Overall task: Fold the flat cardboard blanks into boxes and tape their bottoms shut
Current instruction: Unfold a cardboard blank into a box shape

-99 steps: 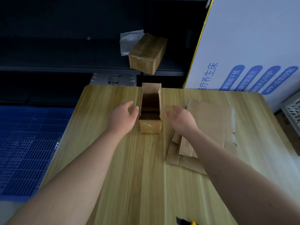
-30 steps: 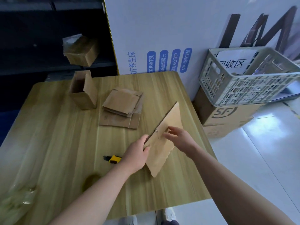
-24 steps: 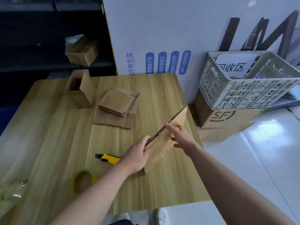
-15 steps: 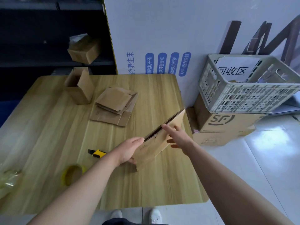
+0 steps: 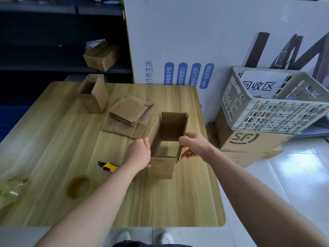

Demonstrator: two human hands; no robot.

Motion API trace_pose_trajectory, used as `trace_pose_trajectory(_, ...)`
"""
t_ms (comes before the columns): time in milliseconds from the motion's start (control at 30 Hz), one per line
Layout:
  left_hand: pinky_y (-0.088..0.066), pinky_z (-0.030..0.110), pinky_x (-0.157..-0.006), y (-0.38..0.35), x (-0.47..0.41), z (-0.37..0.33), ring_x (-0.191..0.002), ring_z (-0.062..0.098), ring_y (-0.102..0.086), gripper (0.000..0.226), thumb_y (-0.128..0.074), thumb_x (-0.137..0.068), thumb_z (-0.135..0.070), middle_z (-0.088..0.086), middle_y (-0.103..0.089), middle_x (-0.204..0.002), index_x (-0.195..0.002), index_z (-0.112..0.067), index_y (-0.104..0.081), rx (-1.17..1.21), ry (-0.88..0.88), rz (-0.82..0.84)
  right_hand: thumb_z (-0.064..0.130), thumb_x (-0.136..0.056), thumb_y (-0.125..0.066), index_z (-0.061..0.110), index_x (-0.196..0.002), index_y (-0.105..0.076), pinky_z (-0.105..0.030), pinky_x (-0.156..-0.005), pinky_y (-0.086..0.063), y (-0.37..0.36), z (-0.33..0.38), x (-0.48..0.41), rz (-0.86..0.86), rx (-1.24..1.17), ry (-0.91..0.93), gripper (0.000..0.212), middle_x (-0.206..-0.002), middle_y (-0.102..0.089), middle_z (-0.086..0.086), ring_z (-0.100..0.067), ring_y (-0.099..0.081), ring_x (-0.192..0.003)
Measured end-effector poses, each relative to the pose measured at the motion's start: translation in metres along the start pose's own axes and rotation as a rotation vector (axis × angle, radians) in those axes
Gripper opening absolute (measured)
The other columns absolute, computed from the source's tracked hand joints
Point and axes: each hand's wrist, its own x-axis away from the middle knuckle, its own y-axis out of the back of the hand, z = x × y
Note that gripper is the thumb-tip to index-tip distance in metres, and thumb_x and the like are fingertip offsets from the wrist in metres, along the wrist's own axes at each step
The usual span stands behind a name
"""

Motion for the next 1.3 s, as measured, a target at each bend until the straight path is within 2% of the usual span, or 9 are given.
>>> trace_pose_trajectory(100,-0.049,0.029,-0.040,-0.010,0.005,-0.008,-0.064,0.034,-0.069,0.045,-0.022,-0.105,-0.032,0.009,-0.054,-0.084,-0.083,-0.004,-0.050,0.054,0.169,-0.085,0.024,-0.090,-0.055,0.013,-0.145,-0.040,-0.021,-0.049,-0.048,-0.005,-0.001,0.000,-0.005,0.115,0.026,0.058,-0.109,-0.066,-0.008,-0.014,-0.069,-0.058)
trace_pose_trajectory(167,-0.057,0.037,-0.055,-0.018,0.010,-0.004,-0.070,0.036,-0.071,0.044,-0.025,-0.105,-0.029,0.011,-0.058,-0.086,-0.085,0.000,-0.051,0.051,0.228,-0.060,0.025,-0.095,-0.050,0.016,-0.146,-0.036,-0.021,-0.046,-0.046,-0.011,-0.005,0.002,-0.003,0.212,0.030,0.054,-0.092,-0.068,-0.004,-0.011,-0.065,-0.054)
trace_pose_trajectory(333,-0.058,0.036,-0.075,-0.014,0.006,0.006,-0.090,0.034,-0.067,0.038,-0.039,-0.098,-0.027,0.014,-0.061,-0.110,-0.127,-0.004,-0.047,-0.147,0.049,0.065,0.018,-0.100,-0.045,0.011,-0.136,-0.047,-0.017,-0.048,-0.046,-0.003,-0.003,0.006,0.052,0.338,0.089,0.037,-0.078,-0.062,0.001,-0.007,-0.061,-0.057)
trace_pose_trajectory(467,-0.045,0.040,-0.098,0.007,-0.019,0.001,-0.123,0.030,-0.049,0.071,-0.055,-0.088,-0.028,0.010,-0.046,-0.142,-0.149,-0.017,-0.022,-0.133,-0.042,-0.028,0.018,-0.098,-0.045,0.016,-0.137,-0.049,-0.018,-0.063,-0.047,0.006,0.007,0.004,0.111,0.566,0.145,0.039,-0.098,-0.061,0.002,-0.008,-0.060,-0.074)
trace_pose_trajectory(567,-0.043,0.031,-0.090,0.020,-0.031,0.002,-0.130,0.024,-0.044,0.082,-0.064,-0.084,-0.013,0.001,-0.034,-0.153,-0.152,-0.027,-0.021,-0.111,-0.124,0.042,0.017,-0.098,-0.045,0.022,-0.141,-0.048,-0.023,-0.084,-0.042,0.014,0.009,0.000,0.125,0.711,0.180,0.044,-0.124,-0.059,0.000,-0.015,-0.058,-0.101)
trace_pose_trajectory(700,-0.042,0.028,-0.095,0.014,-0.027,0.014,-0.124,0.023,-0.051,0.069,-0.064,-0.085,-0.010,0.004,-0.047,-0.143,-0.148,-0.015,-0.035,-0.167,-0.130,0.184,0.021,-0.098,-0.051,0.024,-0.131,-0.059,-0.023,-0.087,-0.043,0.017,0.005,-0.007,-0.018,0.684,0.262,0.034,-0.127,-0.062,0.002,-0.017,-0.058,-0.113)
trace_pose_trajectory(867,-0.056,0.043,-0.071,-0.003,-0.018,0.031,-0.084,0.023,-0.062,0.044,-0.054,-0.087,-0.018,0.000,-0.058,-0.105,-0.129,-0.022,-0.040,0.032,-0.056,0.006,0.046,-0.083,-0.070,0.015,-0.101,-0.063,-0.028,-0.061,-0.044,0.023,-0.015,-0.006,-0.450,0.713,0.028,0.037,-0.103,-0.063,-0.005,-0.021,-0.061,-0.082)
trace_pose_trajectory(1000,-0.041,0.027,-0.059,-0.007,-0.018,0.032,-0.081,0.019,-0.056,0.034,-0.055,-0.087,-0.019,0.002,-0.057,-0.102,-0.119,-0.019,-0.044,0.017,-0.077,-0.022,0.051,-0.082,-0.069,0.009,-0.069,-0.048,-0.025,-0.043,-0.039,0.026,-0.027,0.000,-0.365,0.391,-0.230,0.048,-0.057,-0.054,-0.003,-0.017,-0.052,-0.045)
trace_pose_trajectory(1300,-0.035,0.030,-0.059,0.011,-0.011,0.047,-0.068,0.018,-0.042,0.014,-0.058,-0.082,-0.012,-0.003,-0.046,-0.074,-0.088,-0.017,-0.047,-0.061,-0.166,0.108,0.029,-0.090,-0.060,0.006,-0.070,-0.053,-0.022,-0.041,-0.035,0.016,-0.031,-0.003,-0.333,-0.080,-0.225,0.031,-0.048,-0.051,-0.008,-0.020,-0.044,-0.037)
